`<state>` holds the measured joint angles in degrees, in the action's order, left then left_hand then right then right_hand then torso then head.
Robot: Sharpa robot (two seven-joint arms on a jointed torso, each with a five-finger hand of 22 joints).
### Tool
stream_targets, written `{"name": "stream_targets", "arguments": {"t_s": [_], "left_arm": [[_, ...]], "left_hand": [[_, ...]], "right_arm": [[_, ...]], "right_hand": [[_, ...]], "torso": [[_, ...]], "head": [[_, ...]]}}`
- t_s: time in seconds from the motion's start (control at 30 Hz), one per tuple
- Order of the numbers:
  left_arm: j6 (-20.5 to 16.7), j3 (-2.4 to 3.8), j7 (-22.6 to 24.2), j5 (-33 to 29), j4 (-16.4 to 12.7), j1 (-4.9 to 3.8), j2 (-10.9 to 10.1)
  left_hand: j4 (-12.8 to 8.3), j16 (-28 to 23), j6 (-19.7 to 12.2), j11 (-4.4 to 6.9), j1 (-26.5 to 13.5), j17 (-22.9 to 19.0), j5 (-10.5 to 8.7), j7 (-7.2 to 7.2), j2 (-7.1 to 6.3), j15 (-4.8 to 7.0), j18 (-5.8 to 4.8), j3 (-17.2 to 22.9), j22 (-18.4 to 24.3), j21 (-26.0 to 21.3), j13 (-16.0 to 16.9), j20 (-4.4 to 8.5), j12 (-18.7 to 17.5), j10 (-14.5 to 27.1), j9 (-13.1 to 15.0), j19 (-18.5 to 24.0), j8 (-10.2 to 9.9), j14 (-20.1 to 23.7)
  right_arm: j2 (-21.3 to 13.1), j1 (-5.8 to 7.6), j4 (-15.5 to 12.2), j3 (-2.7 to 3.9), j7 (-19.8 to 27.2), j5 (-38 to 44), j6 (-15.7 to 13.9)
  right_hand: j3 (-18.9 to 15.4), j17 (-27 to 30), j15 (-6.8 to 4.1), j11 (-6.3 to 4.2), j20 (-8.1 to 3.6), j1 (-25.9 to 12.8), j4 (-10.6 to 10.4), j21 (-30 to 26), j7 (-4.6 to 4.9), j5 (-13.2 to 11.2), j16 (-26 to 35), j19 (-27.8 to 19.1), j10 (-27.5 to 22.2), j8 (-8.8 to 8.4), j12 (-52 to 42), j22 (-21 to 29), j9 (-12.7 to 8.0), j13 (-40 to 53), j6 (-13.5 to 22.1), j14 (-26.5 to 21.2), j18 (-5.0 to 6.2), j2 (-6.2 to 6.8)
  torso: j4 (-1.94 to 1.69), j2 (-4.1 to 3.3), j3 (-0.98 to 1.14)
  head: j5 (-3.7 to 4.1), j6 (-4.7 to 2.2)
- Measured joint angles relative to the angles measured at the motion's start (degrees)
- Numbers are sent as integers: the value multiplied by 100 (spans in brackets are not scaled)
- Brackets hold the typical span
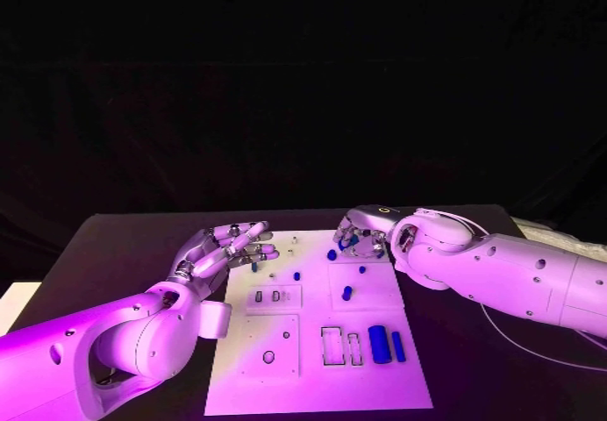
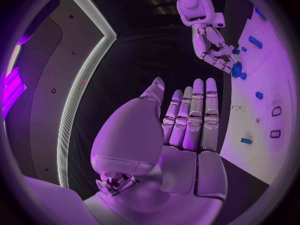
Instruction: Assemble the parts on the task board
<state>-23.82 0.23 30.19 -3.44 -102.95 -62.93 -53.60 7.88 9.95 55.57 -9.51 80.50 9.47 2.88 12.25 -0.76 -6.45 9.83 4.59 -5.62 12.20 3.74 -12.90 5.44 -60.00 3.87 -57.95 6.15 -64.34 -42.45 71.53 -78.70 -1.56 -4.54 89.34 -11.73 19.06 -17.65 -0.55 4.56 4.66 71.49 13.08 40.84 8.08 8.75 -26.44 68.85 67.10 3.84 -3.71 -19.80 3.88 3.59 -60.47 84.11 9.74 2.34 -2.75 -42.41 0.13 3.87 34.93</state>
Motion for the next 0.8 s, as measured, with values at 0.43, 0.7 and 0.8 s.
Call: {"name": "stream_targets", "arguments": {"t_s": [0.43, 0.7, 0.8], "left_arm": [[71, 11, -27, -40, -57, -9, -24], [93, 11, -52, -49, -61, -13, -27], [99, 11, -62, -51, -62, -13, -28]], "left_hand": [[-32, -25, 0, 0, 0, 6, 0, 0, 0, 0, -1, 1, 5, 0, 0, 0, -33, 0, -5, 0, -22, 0], [-32, -25, 0, 0, 0, 9, 0, 0, 0, 0, -1, 1, 15, 0, -1, 0, -33, 1, -4, 0, -22, 0], [-32, -25, 0, 0, 0, 11, 0, 0, 0, 0, -1, 1, 17, 0, -1, 0, -33, 0, -4, 0, -22, 0]], "right_arm": [[106, 73, -81, 1, -327, 692, 277], [189, 100, -2, 1, -406, 810, 368], [226, 102, 16, 1, -415, 825, 392]], "right_hand": [[293, -642, 1, 0, 24, 15, -306, 757, -16, 0, -936, -189, 0, 0, 0, -488, 0, -1, -17, 0, 0, 130], [411, -842, 1, 0, 27, 15, -456, 1084, -34, -23, -1256, -227, 0, 0, 0, -755, 0, -1, -34, 0, 0, 176], [419, -874, 1, 0, 27, 15, -463, 1174, -34, -23, -1303, -227, 1, 0, 0, -851, -1, -1, -34, 0, 0, 176]], "torso": [[-9, -122, 24], [-20, -161, 21], [-23, -172, 22]], "head": [[21, 31], [35, 40], [31, 48]]}}
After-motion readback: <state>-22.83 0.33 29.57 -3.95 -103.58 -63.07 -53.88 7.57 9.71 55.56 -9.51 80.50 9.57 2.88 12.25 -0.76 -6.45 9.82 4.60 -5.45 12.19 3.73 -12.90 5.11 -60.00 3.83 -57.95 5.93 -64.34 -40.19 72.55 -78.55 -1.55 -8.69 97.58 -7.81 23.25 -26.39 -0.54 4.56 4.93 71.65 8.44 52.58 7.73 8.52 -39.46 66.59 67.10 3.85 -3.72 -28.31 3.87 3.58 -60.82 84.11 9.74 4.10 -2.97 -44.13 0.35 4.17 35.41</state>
